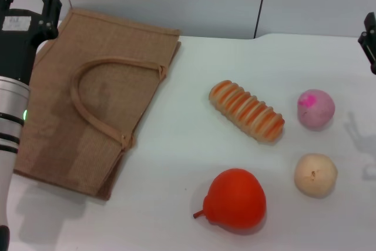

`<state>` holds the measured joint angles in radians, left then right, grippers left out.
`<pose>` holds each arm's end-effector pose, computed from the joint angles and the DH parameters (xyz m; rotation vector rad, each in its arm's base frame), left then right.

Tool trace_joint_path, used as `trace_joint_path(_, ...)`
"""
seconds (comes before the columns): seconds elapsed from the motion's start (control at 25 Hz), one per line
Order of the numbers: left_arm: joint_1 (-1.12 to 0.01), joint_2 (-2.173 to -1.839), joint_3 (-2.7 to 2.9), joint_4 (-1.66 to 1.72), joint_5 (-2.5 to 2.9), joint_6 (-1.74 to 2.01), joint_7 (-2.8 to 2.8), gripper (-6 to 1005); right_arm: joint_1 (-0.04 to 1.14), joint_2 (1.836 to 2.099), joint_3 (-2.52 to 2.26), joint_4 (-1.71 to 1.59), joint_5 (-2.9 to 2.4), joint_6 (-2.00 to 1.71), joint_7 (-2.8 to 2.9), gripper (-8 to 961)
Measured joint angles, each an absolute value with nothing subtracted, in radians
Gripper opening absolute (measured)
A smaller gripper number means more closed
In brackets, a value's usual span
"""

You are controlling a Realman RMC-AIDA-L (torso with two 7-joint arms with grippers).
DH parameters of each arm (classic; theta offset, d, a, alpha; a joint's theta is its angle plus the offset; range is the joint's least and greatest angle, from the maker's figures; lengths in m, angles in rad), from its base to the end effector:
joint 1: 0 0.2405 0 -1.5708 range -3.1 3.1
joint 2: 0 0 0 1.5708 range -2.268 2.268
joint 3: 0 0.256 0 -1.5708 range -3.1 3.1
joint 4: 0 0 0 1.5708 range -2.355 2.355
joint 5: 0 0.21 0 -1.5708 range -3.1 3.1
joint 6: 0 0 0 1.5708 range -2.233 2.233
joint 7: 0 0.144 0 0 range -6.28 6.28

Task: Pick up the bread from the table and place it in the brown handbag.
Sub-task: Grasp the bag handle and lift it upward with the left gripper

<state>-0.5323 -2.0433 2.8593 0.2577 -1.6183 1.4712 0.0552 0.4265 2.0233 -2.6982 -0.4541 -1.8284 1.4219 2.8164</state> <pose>-0.2838 0.3431 0.0167 -1.3742 -0.2969 -0.8476 0.2669 0.3211 -0.0112 -1.4818 0.1722 0.7439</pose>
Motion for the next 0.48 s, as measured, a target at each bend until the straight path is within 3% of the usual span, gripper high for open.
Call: trace_joint_path(0.48, -0.532, -2.043, 2.859, 0.258, -1.618, 1.470, 0.055, 614, 0.426, 2.023, -2.698, -0.454, -1.828, 1.422, 2.816, 886)
